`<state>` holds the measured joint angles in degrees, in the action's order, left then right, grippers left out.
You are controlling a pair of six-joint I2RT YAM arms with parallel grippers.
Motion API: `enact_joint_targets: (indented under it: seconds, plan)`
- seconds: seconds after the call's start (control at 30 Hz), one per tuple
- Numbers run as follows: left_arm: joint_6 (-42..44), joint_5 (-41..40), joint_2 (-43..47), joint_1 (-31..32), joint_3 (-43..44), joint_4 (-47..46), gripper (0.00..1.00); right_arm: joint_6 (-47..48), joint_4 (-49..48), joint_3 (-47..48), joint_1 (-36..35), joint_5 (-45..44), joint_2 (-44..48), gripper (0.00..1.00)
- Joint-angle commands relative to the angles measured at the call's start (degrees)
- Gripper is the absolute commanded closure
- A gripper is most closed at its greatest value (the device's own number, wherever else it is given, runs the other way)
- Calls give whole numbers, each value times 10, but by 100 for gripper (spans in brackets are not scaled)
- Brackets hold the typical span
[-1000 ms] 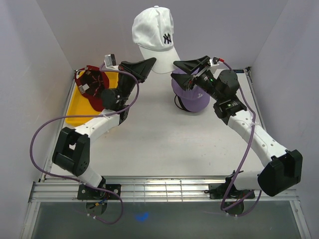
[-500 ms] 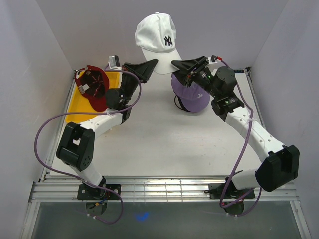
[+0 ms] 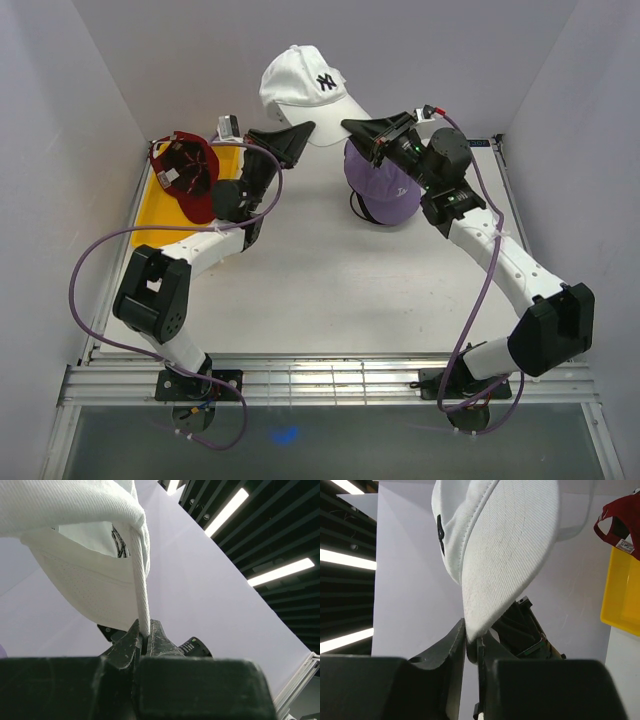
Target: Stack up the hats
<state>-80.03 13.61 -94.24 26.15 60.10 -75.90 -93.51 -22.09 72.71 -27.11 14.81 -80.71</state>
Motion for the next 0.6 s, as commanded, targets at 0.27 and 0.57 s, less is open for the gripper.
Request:
enact_joint_targets:
  seconds: [0.27, 0.57]
  plan:
    - [19, 95, 77, -5, -51, -23, 57, 58, -64, 22, 46, -5, -5, 92]
    - [19, 117, 156, -17, -104, -14, 42, 67, -135, 15, 89, 12, -27, 92]
